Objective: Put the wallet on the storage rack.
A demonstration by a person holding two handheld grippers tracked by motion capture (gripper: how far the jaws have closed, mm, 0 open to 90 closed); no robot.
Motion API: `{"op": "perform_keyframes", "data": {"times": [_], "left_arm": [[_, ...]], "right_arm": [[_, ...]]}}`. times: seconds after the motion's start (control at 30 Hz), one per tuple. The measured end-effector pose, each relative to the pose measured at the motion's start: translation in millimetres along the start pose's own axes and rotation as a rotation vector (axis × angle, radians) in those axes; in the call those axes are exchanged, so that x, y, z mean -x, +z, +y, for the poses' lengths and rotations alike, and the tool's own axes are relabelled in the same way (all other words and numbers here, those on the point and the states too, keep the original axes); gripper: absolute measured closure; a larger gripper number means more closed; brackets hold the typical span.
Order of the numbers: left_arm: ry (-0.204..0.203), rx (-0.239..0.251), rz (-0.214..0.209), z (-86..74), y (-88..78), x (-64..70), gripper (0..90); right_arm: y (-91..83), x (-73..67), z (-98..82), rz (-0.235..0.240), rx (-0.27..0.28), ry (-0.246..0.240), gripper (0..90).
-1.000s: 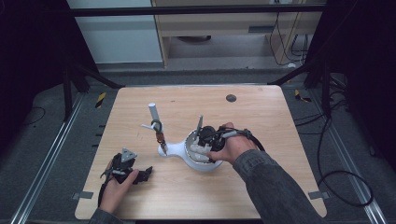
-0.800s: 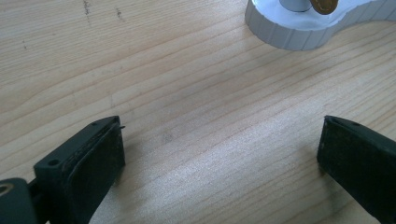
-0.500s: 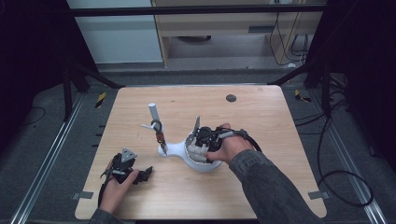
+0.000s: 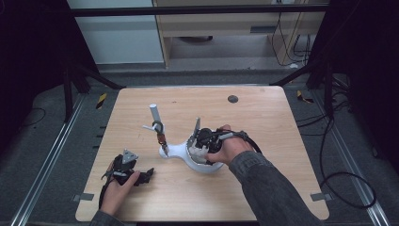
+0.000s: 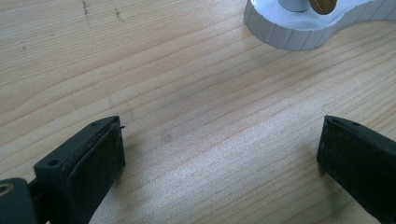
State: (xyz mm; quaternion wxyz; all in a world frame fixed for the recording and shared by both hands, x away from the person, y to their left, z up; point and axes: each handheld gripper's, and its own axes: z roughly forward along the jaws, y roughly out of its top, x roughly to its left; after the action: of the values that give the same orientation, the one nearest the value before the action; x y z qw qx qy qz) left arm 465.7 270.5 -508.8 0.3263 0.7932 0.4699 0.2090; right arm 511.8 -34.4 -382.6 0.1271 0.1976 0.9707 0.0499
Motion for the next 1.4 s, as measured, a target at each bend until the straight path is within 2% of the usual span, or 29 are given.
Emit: {"op": "perform_keyframes", "data": {"times": [0.07, 0.13, 0.27, 0.73, 0.97, 1.4], "left_arm": [[0.0, 0.0, 0.0, 0.0, 0.0, 0.1, 0.3], [0.0, 0.0, 0.0, 0.0, 0.0, 0.1, 0.2], [0.001, 0.0, -0.001, 0.1, 0.0, 0.3, 0.3], [0.002, -0.001, -0.001, 0.1, 0.0, 0.3, 0.3], [0.002, 0.0, -0.001, 0.1, 0.0, 0.3, 0.3], [0.003, 0.0, -0.001, 0.1, 0.0, 0.3, 0.3]], "right_arm": [[0.9, -0.1, 0.4, 0.003, 0.009, 0.007, 29.2], [-0.3, 0.3, 0.4, 0.006, 0.041, 0.033, 18.8], [-6.4, 1.6, -2.2, 0.014, 0.076, 0.062, 20.0], [-11.3, 1.7, -8.4, 0.01, 0.09, 0.065, 20.7], [-14.8, 1.1, -11.6, 0.013, 0.109, 0.078, 18.5], [-25.1, 2.7, -29.9, -0.002, 0.183, 0.118, 12.9]]}}
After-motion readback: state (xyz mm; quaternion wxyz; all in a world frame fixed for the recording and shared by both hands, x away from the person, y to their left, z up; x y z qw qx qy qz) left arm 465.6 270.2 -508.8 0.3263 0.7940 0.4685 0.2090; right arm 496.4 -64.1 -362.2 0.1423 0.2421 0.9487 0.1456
